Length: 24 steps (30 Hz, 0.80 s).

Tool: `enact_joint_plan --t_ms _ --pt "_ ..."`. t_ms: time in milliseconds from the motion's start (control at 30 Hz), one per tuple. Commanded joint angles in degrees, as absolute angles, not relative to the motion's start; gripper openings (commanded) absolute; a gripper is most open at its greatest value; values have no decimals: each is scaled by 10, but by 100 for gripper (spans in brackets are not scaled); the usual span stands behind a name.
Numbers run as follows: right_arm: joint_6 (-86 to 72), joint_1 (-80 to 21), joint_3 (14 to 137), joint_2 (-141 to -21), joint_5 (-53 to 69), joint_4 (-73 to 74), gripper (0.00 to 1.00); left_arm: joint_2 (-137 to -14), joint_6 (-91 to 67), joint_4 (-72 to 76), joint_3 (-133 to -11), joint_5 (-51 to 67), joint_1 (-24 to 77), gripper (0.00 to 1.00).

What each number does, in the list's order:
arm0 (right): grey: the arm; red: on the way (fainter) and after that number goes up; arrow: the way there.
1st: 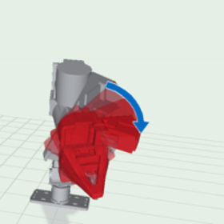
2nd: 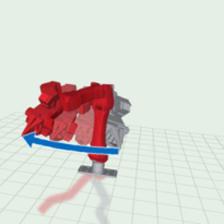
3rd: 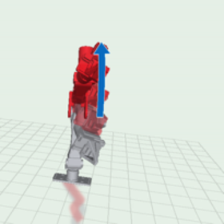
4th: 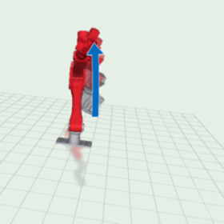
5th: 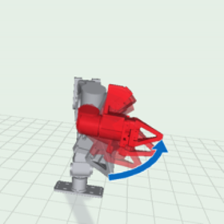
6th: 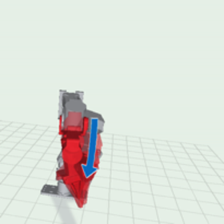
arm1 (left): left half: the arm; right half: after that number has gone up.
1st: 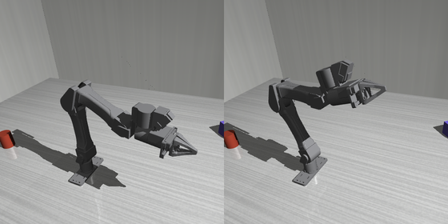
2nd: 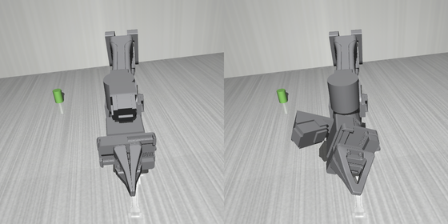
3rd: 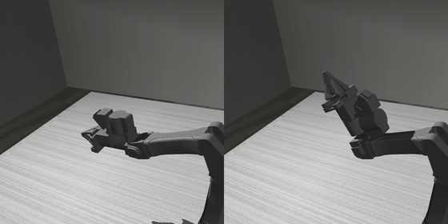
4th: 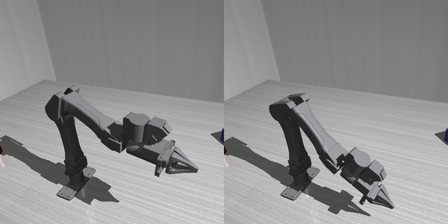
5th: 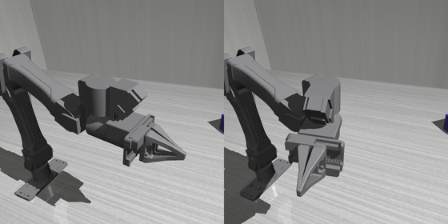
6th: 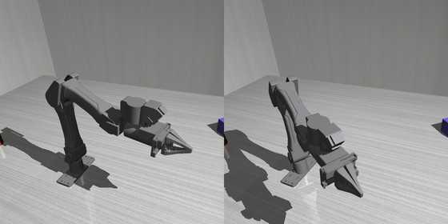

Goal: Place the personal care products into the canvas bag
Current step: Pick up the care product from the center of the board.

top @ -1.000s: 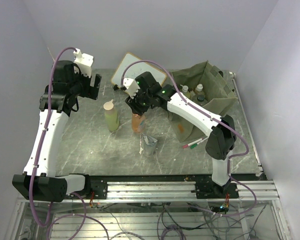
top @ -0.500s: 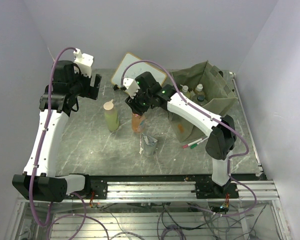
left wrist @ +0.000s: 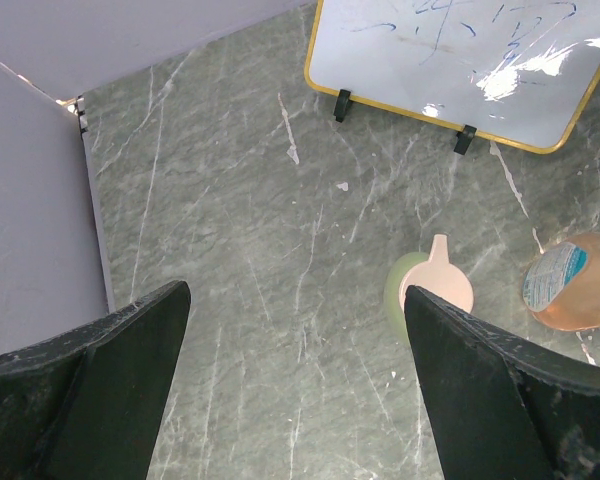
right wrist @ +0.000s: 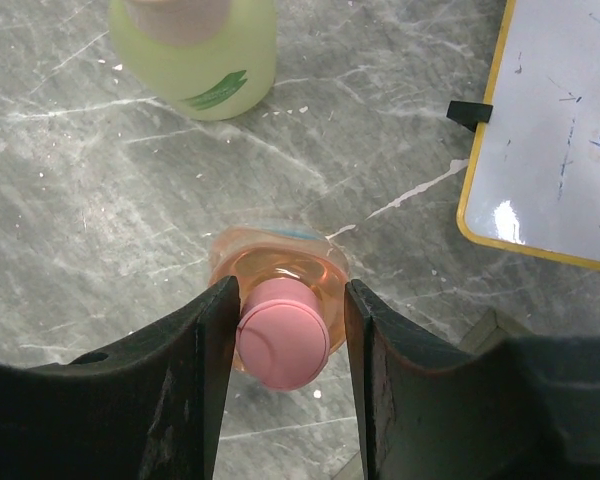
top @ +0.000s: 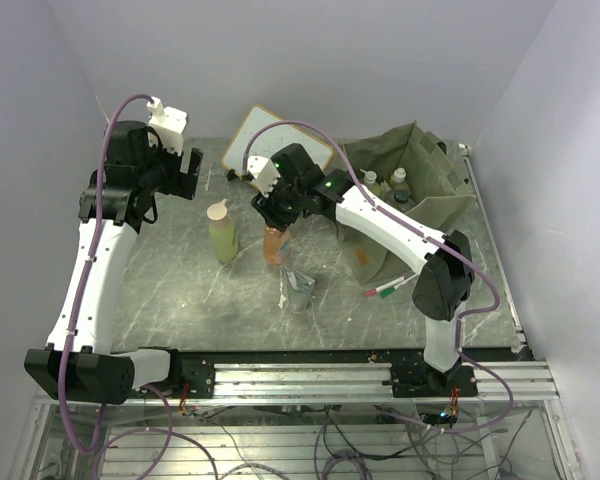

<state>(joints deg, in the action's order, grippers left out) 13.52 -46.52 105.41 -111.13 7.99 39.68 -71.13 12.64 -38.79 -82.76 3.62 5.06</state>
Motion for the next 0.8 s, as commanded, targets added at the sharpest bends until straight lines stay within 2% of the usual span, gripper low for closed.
enact_joint_plan --t_ms 0,533,667,767 --pt "142 -465 1046 -1094 65 402 46 -699 132 -367 -824 28 46 99" --pt "141 -463 1035 -1089 56 399 46 -700 133 -367 -824 27 45 99" --pt "141 -462 1036 -1089 57 399 41 -700 133 -368 -825 28 45 99" --pt "142 -460 1037 -1084 58 394 29 -701 137 -369 -826 31 45 99"
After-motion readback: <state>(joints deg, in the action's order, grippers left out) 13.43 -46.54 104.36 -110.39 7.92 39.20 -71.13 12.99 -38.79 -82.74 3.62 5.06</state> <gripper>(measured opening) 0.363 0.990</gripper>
